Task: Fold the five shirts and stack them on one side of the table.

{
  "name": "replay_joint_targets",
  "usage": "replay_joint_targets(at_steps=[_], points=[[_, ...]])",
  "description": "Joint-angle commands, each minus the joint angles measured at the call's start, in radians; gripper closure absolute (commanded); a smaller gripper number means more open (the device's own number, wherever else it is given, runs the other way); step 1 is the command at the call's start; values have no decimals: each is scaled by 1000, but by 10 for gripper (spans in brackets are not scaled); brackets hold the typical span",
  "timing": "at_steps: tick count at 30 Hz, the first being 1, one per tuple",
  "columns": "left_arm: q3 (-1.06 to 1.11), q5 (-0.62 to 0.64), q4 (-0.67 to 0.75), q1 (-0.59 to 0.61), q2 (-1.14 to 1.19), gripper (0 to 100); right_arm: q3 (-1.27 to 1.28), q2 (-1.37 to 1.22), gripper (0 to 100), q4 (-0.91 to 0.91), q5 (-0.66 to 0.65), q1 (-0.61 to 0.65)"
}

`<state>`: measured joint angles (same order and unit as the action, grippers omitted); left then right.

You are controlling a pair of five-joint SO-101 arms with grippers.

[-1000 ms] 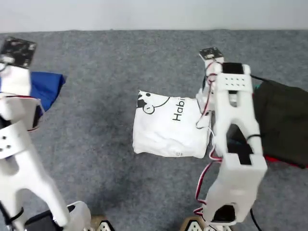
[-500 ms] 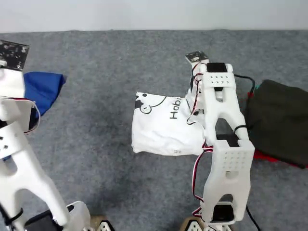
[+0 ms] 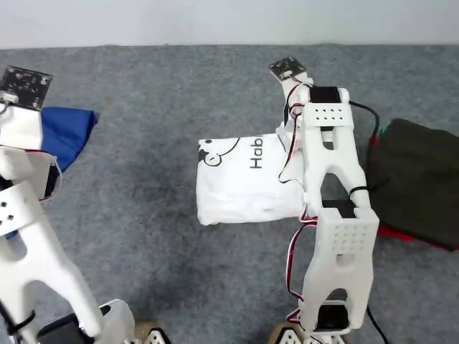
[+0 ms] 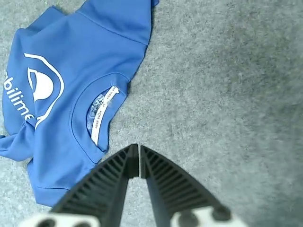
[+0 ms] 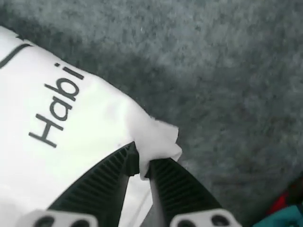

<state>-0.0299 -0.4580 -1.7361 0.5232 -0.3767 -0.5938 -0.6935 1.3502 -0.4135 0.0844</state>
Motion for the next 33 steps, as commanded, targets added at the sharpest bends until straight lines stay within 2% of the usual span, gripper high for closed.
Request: replay_joint_targets(at_steps=[1, 4, 8, 11, 14, 17, 22, 26, 33], points=[[-5, -15, -15, 8, -35, 986, -49, -1, 987, -56, -46, -13], [-5, -15, -15, 8, -35, 986, -63, -4, 967, -38, -51, -13], [-5, -15, -17, 8, -35, 986, -124, 19, 833, 96, -44, -8], [-5, -15, -17, 8, -35, 986, -196, 39, 748, 223, 63, -5], [-5, -15, -17, 8, -35, 986, -264, 42, 704, 338, 180, -2], [-5, -15, -17, 8, -35, 986, -292, 41, 685, 435, 279, 35], [-5, -15, -17, 8, -35, 986, -222, 38, 683, 441, 407, 110], [-5, -15, -17, 8, -35, 986, -207, -31, 684, 435, 460, 157], [-5, -15, -17, 8, -35, 986, -207, -222, 685, 406, 523, 130]])
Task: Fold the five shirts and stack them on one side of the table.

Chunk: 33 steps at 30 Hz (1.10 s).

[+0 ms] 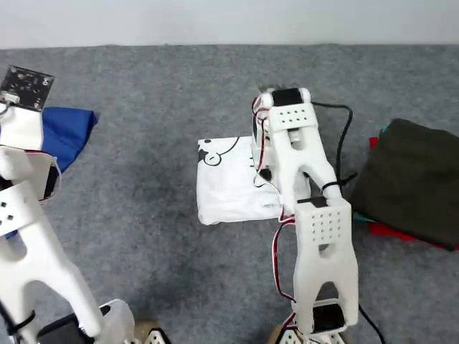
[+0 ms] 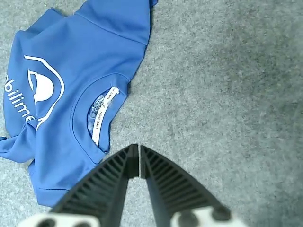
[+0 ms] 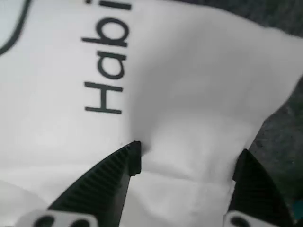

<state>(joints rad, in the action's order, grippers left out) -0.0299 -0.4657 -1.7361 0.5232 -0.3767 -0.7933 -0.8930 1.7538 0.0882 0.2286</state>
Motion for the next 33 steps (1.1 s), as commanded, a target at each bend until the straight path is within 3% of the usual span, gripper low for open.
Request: replay_joint_targets(at_steps=[1, 4, 9, 13, 16, 20, 27, 30, 33], points=[[-5, -6, -17, 8, -35, 986, -8, -42, 685, -4, 21, -15], [-4, -5, -17, 8, -35, 986, -8, -87, 731, -19, 15, -7], [-4, -5, -17, 8, -35, 986, -8, -108, 994, -33, -17, -28], [-4, -5, -17, 8, -34, 986, -23, -104, 990, -28, -166, -90], [-4, -5, -17, 8, -34, 986, -60, -105, 988, -22, -344, -170], [-4, -5, -17, 8, -35, 986, -190, -111, 988, -30, -697, -259], [-4, -5, -17, 3, -34, 986, -347, -116, 988, -87, -1364, -231], [-4, -5, -17, 3, -34, 986, -348, -114, 988, -117, -1505, -191], [-2, -5, -17, 3, -32, 986, -342, -117, 987, -117, -1537, -151]])
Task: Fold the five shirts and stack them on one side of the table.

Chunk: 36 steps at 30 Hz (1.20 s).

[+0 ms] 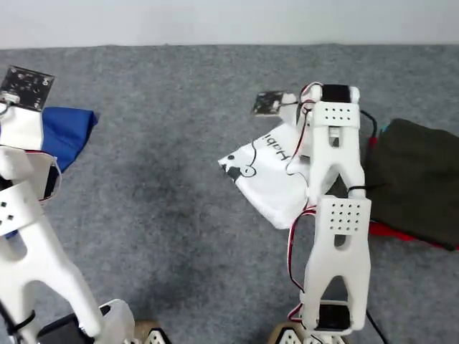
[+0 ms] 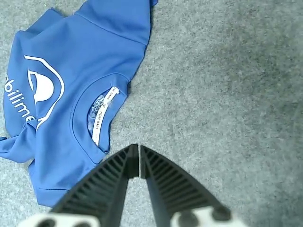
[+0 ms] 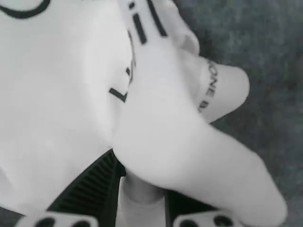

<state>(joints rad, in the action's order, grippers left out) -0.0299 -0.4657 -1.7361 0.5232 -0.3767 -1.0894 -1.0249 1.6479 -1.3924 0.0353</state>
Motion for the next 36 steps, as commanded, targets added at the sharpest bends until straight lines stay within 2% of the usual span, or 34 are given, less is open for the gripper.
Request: replay_joint_targets(at_steps=[1, 3, 6, 10, 15, 18, 25, 28, 31, 36], points=[[1, -5, -17, 3, -32, 986, -51, 10, 987, -13, -57, 51], [24, -5, -17, 3, -34, 986, -54, 5, 972, -36, -55, 64], [59, -5, -17, 3, -35, 986, -54, 24, 870, -70, -32, 54], [62, -5, -17, 3, -35, 986, -54, 87, 769, -119, 255, 41], [62, -5, -15, 3, -35, 986, -54, 148, 765, -114, 641, 68], [62, -5, -15, 3, -35, 986, -54, 185, 765, -113, 819, 76], [62, -5, -15, 3, -35, 986, -52, 320, 765, 53, 1143, 79], [62, -5, -15, 3, -35, 986, -48, 363, 764, 148, 1318, 101], [61, -5, -15, 3, -37, 986, -41, 397, 764, 150, 1513, 111], [61, -5, -15, 8, -37, 986, 89, 515, 762, 150, 1613, 143]])
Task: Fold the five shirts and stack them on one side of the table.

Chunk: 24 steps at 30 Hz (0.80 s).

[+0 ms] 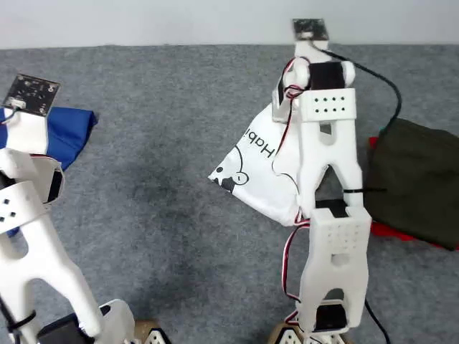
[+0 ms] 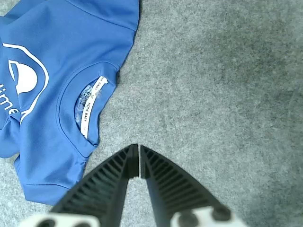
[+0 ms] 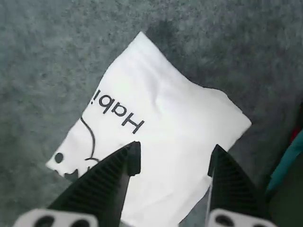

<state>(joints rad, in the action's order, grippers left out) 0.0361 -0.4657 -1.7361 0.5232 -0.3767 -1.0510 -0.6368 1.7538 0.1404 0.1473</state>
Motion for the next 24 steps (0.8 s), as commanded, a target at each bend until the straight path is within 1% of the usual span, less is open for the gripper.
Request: replay_joint_targets(at_steps=[1, 3, 7, 9, 11, 15, 18, 21, 24], points=[[-5, -6, -15, 8, -37, 986, 104, 160, 751, 44, 110, 41], [-5, -6, -15, 8, -37, 986, 232, 237, 693, 44, 178, 50], [-5, -6, -15, 8, -37, 986, 453, 341, 537, 31, 330, 64], [-5, -6, -15, 8, -37, 986, 525, 340, 500, -10, 384, 61], [-5, -6, -17, 8, -38, 986, 594, 335, 507, -81, 411, 53], [-5, -6, -17, 8, -64, 986, 715, 291, 533, -286, 450, 44], [-1, -8, -17, 5, -109, 986, 786, 229, 558, -430, 456, 48], [1, -8, -17, 8, -133, 986, 815, 148, 590, -556, 460, 48], [1, -8, -17, 8, -146, 986, 815, 59, 630, -645, 459, 38]])
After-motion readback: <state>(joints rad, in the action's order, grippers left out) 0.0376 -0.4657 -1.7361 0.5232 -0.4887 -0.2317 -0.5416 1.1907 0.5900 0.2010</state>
